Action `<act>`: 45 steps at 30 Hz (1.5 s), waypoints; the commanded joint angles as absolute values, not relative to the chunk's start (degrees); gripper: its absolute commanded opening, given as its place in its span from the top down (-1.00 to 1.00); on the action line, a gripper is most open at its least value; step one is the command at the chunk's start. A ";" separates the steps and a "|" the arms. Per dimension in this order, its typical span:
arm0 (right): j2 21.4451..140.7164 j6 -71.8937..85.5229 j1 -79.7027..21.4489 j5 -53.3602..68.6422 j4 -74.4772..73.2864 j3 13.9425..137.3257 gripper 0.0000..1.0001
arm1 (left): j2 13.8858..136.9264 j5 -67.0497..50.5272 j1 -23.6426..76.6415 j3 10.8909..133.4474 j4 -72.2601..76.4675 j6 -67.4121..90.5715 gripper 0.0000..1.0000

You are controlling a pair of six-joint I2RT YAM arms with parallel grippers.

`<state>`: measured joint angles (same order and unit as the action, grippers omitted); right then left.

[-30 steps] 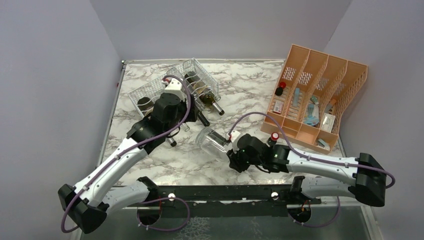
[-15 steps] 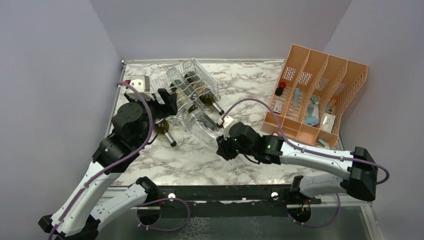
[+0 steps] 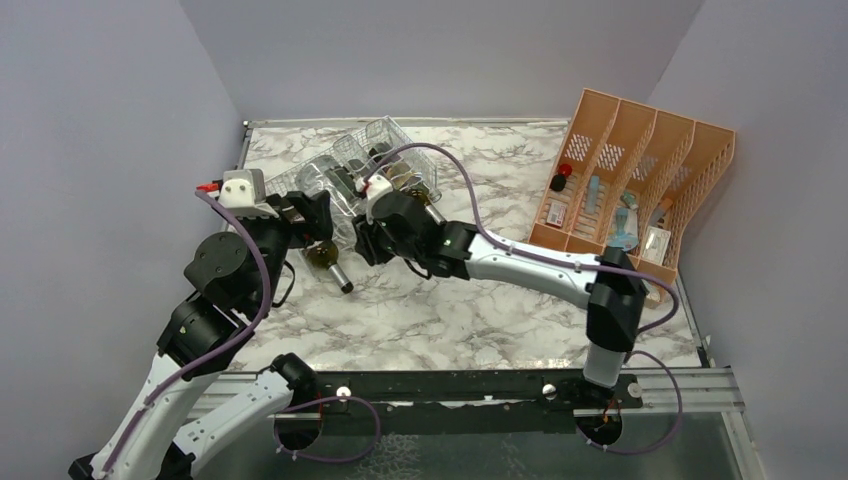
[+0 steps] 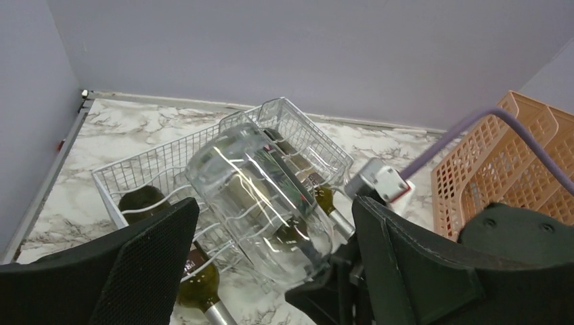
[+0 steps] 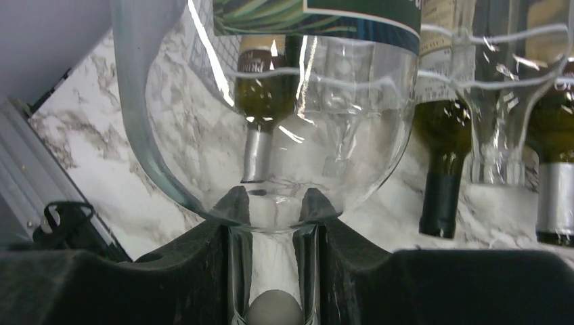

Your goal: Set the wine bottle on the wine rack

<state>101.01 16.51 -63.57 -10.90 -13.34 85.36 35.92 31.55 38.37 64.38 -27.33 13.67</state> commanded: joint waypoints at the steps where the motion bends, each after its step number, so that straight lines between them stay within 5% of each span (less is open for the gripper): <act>1: 106.21 16.04 -62.19 -14.43 -5.87 98.56 0.98 | 34.40 34.13 38.41 63.99 -28.81 11.31 -0.82; 21: 127.65 14.59 -57.17 -7.01 -18.54 125.31 0.84 | 33.55 35.83 38.41 63.21 -28.98 9.41 -0.91; 45: 131.96 14.68 -56.10 -6.50 -18.20 127.10 -0.21 | 34.88 34.62 38.41 63.53 -28.93 9.14 -0.93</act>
<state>132.88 15.33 -56.29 -6.81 -25.78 126.69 34.46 35.16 38.37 63.51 -29.32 9.96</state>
